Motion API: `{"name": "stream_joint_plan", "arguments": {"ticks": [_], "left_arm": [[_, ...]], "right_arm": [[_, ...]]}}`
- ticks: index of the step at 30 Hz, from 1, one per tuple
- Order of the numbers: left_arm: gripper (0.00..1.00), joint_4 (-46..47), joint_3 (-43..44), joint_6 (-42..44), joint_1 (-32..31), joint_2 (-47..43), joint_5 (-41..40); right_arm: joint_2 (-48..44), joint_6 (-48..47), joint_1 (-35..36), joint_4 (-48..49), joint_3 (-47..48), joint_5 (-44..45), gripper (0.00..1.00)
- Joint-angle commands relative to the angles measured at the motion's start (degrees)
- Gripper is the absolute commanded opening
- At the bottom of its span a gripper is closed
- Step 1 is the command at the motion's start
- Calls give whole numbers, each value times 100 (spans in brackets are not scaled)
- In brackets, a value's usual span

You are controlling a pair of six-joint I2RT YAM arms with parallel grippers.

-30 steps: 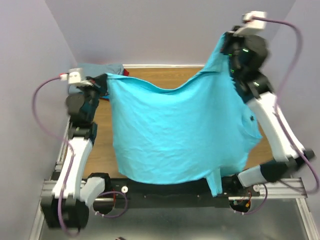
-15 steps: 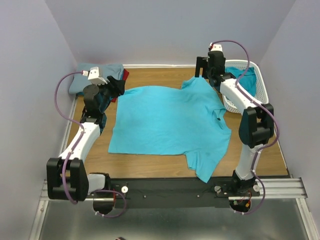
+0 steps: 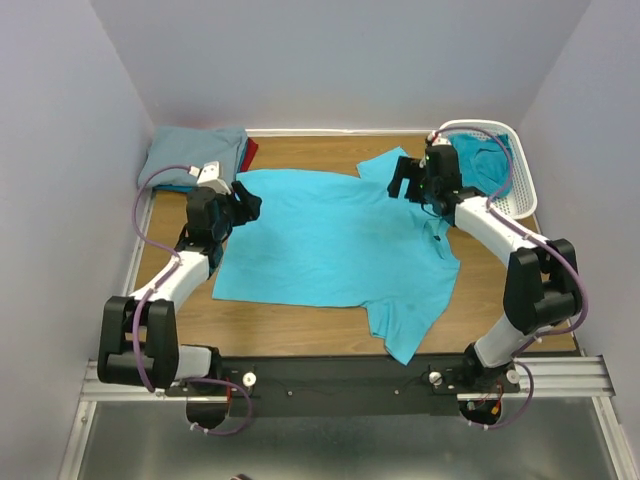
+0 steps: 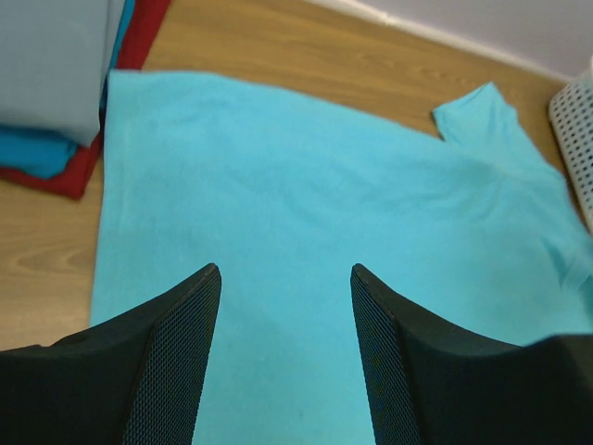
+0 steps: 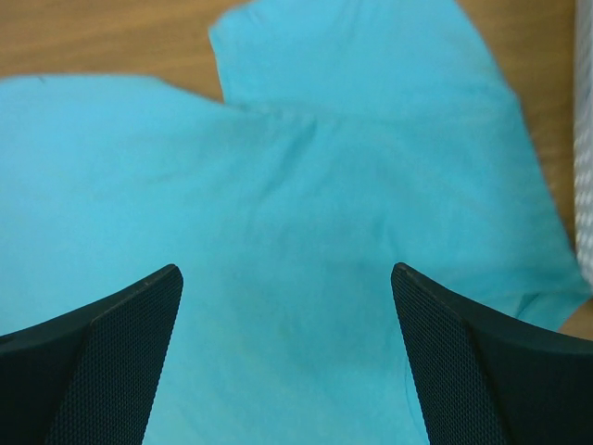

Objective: Fold and stack the t-shirts
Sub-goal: Flatten the tshirt out

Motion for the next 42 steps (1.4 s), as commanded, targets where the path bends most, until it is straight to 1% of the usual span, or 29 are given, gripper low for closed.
{"name": "stream_joint_plan", "arguments": {"ticks": [1,8,13,21,28,37,40,42], "left_arm": [[66,-54,-77,55,-22,224,8],[66,8,-183,108,-48,629,342],[66,26,-323,108,-118,813,228],[68,-238,1,213,-329,1621,105],[68,-326,177,258,-356,1824,43],[68,-905,1003,495,-356,2447,105],[68,-1266,1372,626,-356,2685,140],[68,-1380,1601,696,-356,2852,166]], "right_arm": [[-213,404,23,-99,-526,-278,100],[33,721,14,-108,-940,-68,100],[384,888,5,-170,-949,3,100],[938,1081,-56,-292,-791,100,100],[1360,1134,-284,-354,-650,-41,100],[1721,1169,-540,-416,-369,-287,100],[1817,1161,-584,-433,-281,-278,100],[1879,1161,-619,-460,-220,-445,100]]}}
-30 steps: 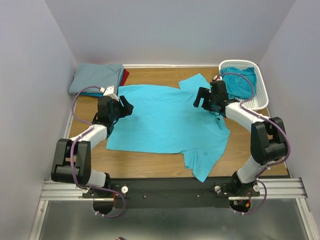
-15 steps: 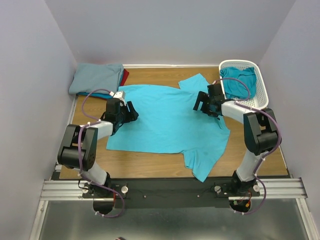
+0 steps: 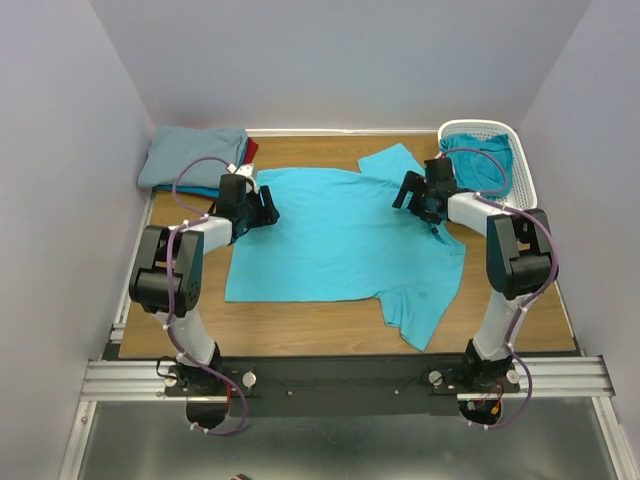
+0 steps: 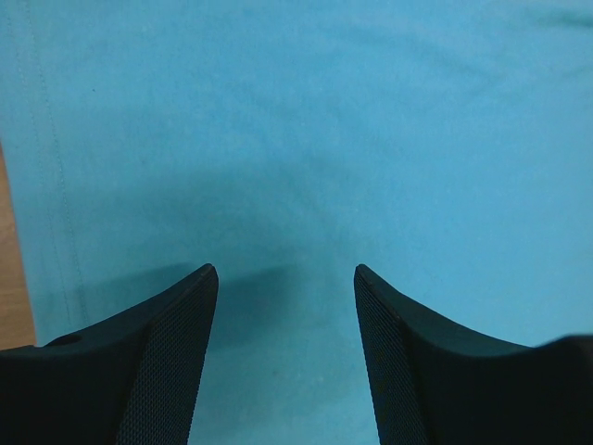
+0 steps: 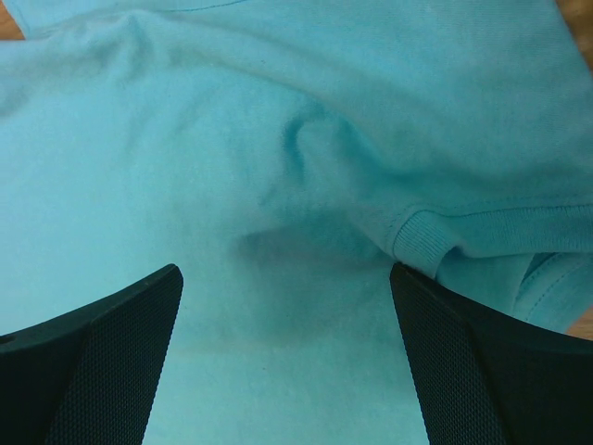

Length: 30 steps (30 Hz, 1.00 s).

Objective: Fold and stack the t-shirts
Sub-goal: Flatten the tshirt out

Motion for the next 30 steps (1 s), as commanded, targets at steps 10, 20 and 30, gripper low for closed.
{"name": "stream_joint_plan", "arguments": {"ticks": [10,20,30], "left_arm": [[68,-1121,1188,488,-19,829,90],[68,-2272,2487,778,-10,1629,178],[68,-3073,3789,972,-10,2438,178]], "right_arm": [[553,107,-200,-486,278,-306,100],[729,186,-217,-548,542,-482,100],[983,178,-288,-601,1025,-684,100]]}}
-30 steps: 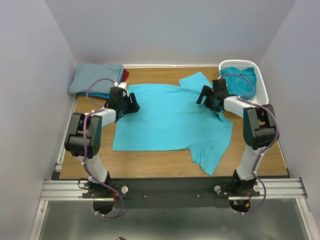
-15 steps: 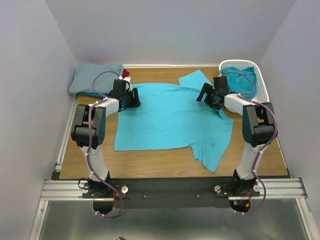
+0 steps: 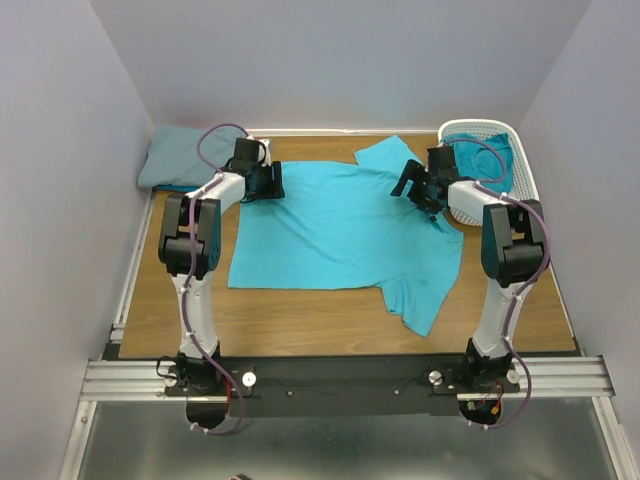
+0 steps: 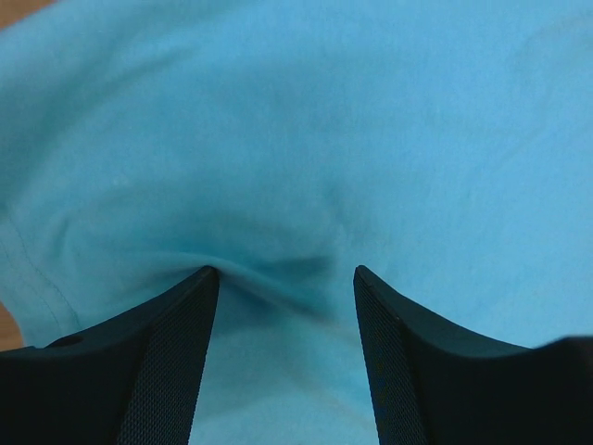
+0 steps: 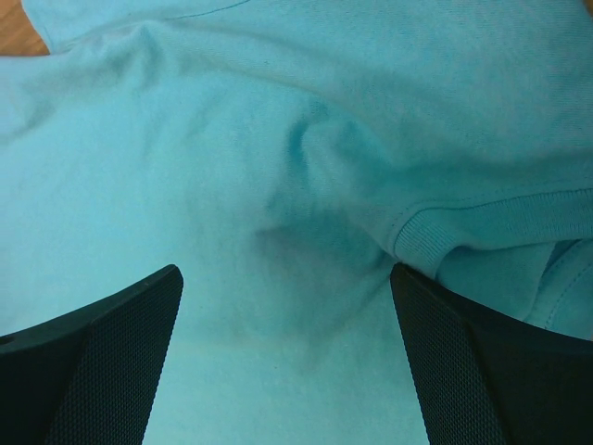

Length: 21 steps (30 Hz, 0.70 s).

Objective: Fold and stack the t-shirts
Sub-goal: Flatten the tshirt out

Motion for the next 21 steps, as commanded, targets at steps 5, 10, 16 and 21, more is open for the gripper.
{"name": "stream_joint_plan", "arguments": {"ticks": [5,10,16,21], "left_arm": [[68,-794,856,251,-2,601,82],[68,-813,972,198,-10,286,-85],[69,-242,-11,-30,-63,-1108,-778],[71,268,-1791,-583,-195,-2681,-2033]], "right_arm": [[352,-61,-91,-509,323,-225,100],[98,-351,-82,-588,419,-480,100],[-613,-614,-91,-588,209,-718,100],[-1264,-703,-82,-580,-361,-613,100]]}}
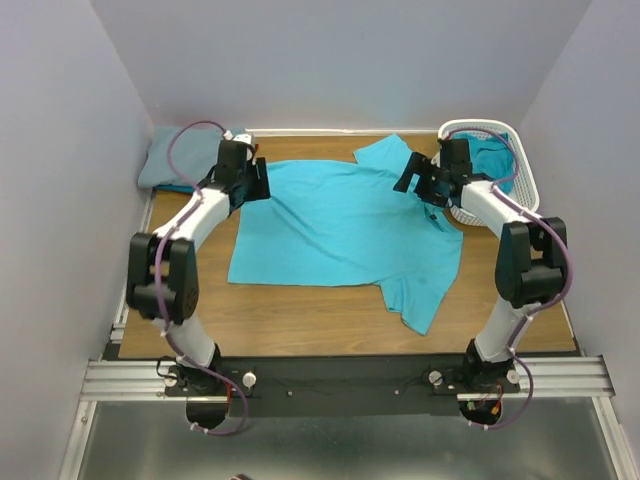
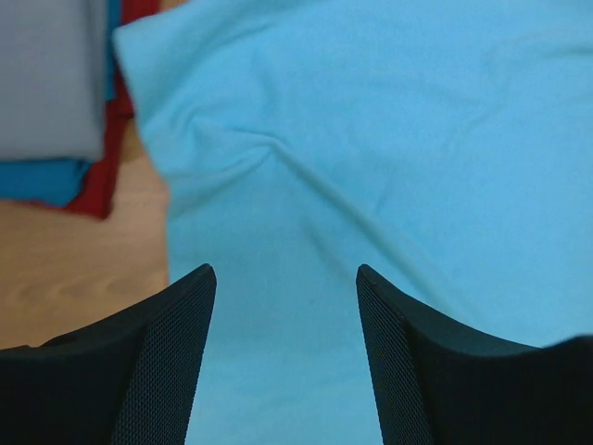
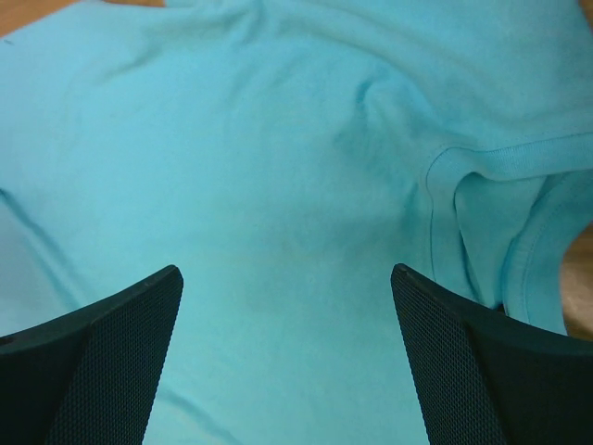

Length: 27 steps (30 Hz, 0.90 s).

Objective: Fold and stack the t-shirts
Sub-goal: Flatten the tshirt out, then fold the tshirt

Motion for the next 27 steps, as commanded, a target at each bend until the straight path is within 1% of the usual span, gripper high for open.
{"name": "stream_joint_plan", "arguments": {"ticks": [1,2,5,6,7,9,10,13,16,19,22,27], "left_arm": [[71,670,-1245,-540,-144,-1384,-1271],[70,759,-1822,-810,-153,-1613,-1550],[70,1013,-2617,-1164,-162,-2457,-1790],[69,1058,-3071,-1408,-162,-2659,-1878],[68,1111,-3294,-1515,-162,-3052,-1887],[67,1226,-3811,-1682,-162,-3424,-1966],[66,1182,-3919,-1823,-162,-3713,-1992],[63,1050,-4201,-1982,-162,-4074,-2002],[61,831,-4376,-2140,-162,-4225,-2115],[59,786,-4561,-2368,-162,-4287,-2063],[56,663,-4667,-2483,-162,-4199,-1967],[55,654,-4912,-2623,-189,-4076,-1765]], "right_arm": [[-635,-185,-32,-110,-445,-33,100],[-793,-194,-23,-101,-603,28,100],[-979,-185,-23,-101,-789,20,100],[-1066,-176,-23,-101,-841,20,100],[-1102,-150,-23,-101,-938,20,100],[-1172,-141,-23,-92,-1017,2,100],[-1225,-141,-23,-84,-1070,11,100],[-1304,-106,-23,-75,-1158,29,100],[-1435,-36,-23,-66,-1342,125,100],[-1568,35,-23,-22,-1606,248,100],[-1778,88,-23,13,-1878,450,100],[-2086,79,-23,31,-2186,626,100]]}}
